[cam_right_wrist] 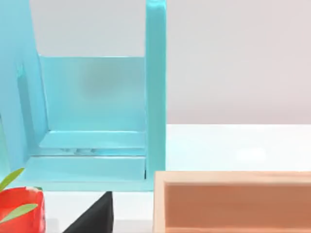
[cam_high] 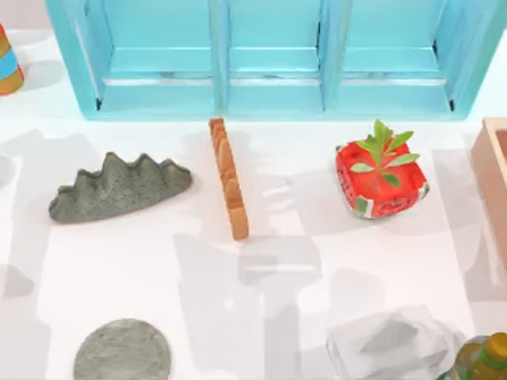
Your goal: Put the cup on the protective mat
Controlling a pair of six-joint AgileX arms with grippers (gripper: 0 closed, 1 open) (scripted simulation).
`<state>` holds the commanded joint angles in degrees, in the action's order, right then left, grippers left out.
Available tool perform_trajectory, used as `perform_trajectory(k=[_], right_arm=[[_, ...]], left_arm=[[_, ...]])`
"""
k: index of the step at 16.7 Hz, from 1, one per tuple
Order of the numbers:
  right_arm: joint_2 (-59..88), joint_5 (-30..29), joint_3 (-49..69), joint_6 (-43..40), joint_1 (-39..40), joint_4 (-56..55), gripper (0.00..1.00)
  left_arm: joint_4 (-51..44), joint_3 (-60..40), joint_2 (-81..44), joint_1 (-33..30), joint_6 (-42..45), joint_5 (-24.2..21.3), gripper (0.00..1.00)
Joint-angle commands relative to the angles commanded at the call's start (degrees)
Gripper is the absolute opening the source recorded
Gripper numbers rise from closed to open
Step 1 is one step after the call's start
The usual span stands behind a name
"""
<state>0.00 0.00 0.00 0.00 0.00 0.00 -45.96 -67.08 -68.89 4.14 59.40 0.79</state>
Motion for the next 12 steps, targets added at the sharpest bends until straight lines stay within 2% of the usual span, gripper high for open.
perform_trajectory(k=[7,12], right_arm=[[0.0,0.0,0.0,0.0,0.0,0.0,1.00],[0.0,0.0,0.0,0.0,0.0,0.0,1.00]], left_arm=[[-23.1,-34.5,-36.4,5.6,29.2,-0.5,1.00],[-34.1,-50.5,-54.5,9.2,42.9,-0.9,1.00]])
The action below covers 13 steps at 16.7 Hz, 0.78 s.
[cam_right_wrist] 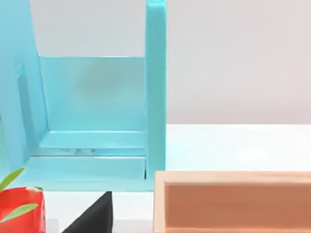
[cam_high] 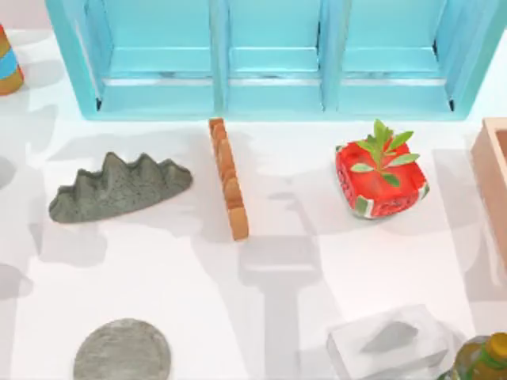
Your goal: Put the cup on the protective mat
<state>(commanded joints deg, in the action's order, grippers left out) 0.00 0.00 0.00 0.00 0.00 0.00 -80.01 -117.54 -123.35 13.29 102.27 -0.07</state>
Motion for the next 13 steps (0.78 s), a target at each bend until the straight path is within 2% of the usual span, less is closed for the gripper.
perform_trajectory(k=[4,10,13], right_arm=[[0.0,0.0,0.0,0.0,0.0,0.0,1.00],[0.0,0.0,0.0,0.0,0.0,0.0,1.00],[0.0,0.0,0.0,0.0,0.0,0.0,1.00]], left_arm=[[-3.2,-4.6,-5.5,1.2,4.0,-0.1,1.00],[-3.0,-4.4,-5.4,0.9,3.9,-0.1,1.00],[0.3,-1.9,-6.3,1.1,3.8,-0.1,1.00]])
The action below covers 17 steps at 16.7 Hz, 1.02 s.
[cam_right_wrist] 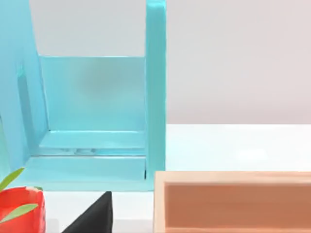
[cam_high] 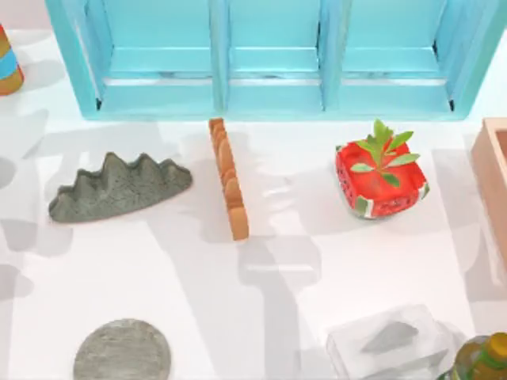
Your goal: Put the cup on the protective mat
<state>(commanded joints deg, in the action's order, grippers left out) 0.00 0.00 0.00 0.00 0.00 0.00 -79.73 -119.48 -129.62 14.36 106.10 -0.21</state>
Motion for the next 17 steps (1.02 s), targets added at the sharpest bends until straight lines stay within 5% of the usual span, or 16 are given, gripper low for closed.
perform_trajectory(k=[8,15,17], right_arm=[[0.0,0.0,0.0,0.0,0.0,0.0,1.00],[0.0,0.0,0.0,0.0,0.0,0.0,1.00],[0.0,0.0,0.0,0.0,0.0,0.0,1.00]], left_arm=[[15.9,14.1,-1.7,0.2,0.3,0.0,1.00],[18.1,17.1,-1.0,0.3,0.3,0.0,1.00],[18.1,17.1,-1.0,0.3,0.3,0.0,0.85]])
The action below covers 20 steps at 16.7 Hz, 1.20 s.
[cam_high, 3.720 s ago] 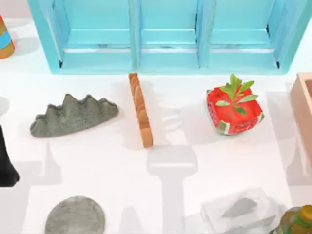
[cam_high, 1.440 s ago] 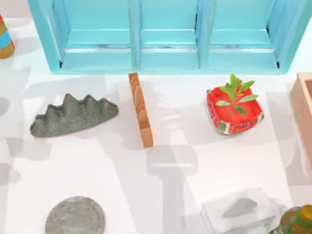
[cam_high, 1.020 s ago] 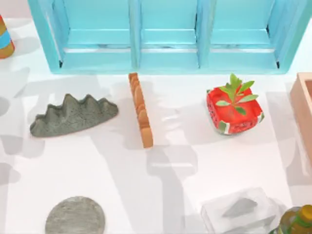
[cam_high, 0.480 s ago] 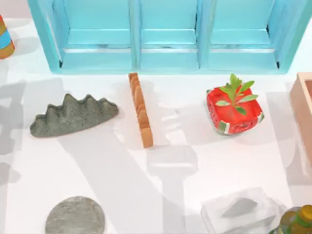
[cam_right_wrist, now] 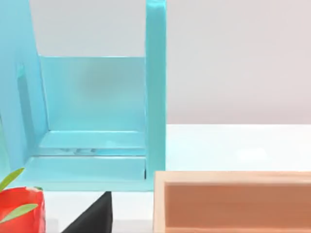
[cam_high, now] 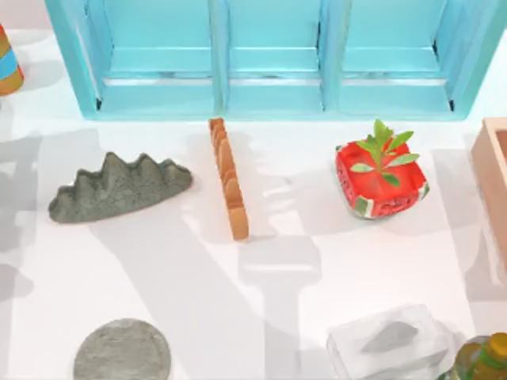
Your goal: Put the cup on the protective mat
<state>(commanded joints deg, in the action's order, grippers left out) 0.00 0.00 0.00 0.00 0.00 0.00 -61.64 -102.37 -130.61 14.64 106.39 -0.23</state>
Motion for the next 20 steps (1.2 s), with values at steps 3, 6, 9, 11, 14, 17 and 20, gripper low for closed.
perform_trajectory(k=[3,6,9,11,14,17,20], right_arm=[[0.0,0.0,0.0,0.0,0.0,0.0,1.00],[0.0,0.0,0.0,0.0,0.0,0.0,1.00],[0.0,0.0,0.0,0.0,0.0,0.0,1.00],[0.0,0.0,0.0,0.0,0.0,0.0,1.00],[0.0,0.0,0.0,0.0,0.0,0.0,1.00],[0.0,0.0,0.0,0.0,0.0,0.0,1.00],[0.0,0.0,0.0,0.0,0.0,0.0,1.00]], left_arm=[[0.0,0.0,0.0,0.0,0.0,0.0,0.62],[0.0,0.0,0.0,0.0,0.0,0.0,0.40],[0.0,0.0,0.0,0.0,0.0,0.0,0.17],[0.0,0.0,0.0,0.0,0.0,0.0,0.02],[0.0,0.0,0.0,0.0,0.0,0.0,0.00],[0.0,0.0,0.0,0.0,0.0,0.0,0.00],[0.0,0.0,0.0,-0.2,0.1,0.0,0.00]])
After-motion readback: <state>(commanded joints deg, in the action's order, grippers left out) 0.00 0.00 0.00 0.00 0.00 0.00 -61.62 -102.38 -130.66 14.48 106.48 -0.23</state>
